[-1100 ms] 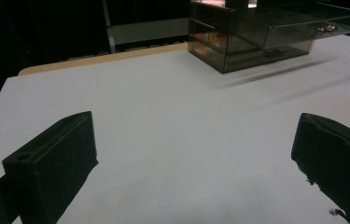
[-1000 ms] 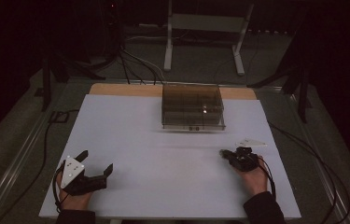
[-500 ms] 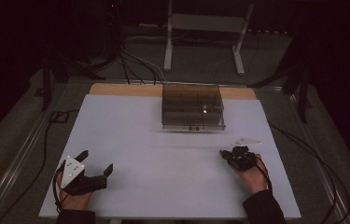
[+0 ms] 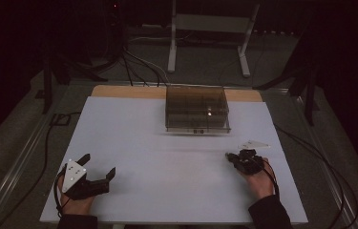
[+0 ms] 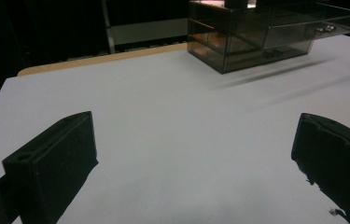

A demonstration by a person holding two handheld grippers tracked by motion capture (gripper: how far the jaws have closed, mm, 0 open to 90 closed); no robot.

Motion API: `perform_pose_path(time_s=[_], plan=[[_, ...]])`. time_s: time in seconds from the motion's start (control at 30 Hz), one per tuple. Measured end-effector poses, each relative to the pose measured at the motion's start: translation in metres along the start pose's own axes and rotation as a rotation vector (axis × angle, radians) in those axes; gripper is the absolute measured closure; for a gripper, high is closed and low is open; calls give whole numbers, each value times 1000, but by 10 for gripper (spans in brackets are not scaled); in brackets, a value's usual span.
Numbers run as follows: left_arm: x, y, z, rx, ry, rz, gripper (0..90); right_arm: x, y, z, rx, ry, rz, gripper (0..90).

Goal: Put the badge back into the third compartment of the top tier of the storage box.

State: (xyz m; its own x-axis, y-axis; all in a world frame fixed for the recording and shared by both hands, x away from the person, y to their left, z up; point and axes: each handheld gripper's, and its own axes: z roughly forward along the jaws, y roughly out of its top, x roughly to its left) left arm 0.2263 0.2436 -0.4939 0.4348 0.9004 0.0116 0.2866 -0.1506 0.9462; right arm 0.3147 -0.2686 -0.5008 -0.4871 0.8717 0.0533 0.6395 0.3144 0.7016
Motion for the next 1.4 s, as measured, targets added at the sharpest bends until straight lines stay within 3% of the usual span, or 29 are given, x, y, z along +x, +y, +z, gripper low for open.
perform_pose_path(time_s=[0.47,1.4], plan=[[0,0,0,1,-2,1,9,1,4,-8,-39,8,22,879],[0,0,0,2,0,1,9,8,19,-23,-88,26,18,879]])
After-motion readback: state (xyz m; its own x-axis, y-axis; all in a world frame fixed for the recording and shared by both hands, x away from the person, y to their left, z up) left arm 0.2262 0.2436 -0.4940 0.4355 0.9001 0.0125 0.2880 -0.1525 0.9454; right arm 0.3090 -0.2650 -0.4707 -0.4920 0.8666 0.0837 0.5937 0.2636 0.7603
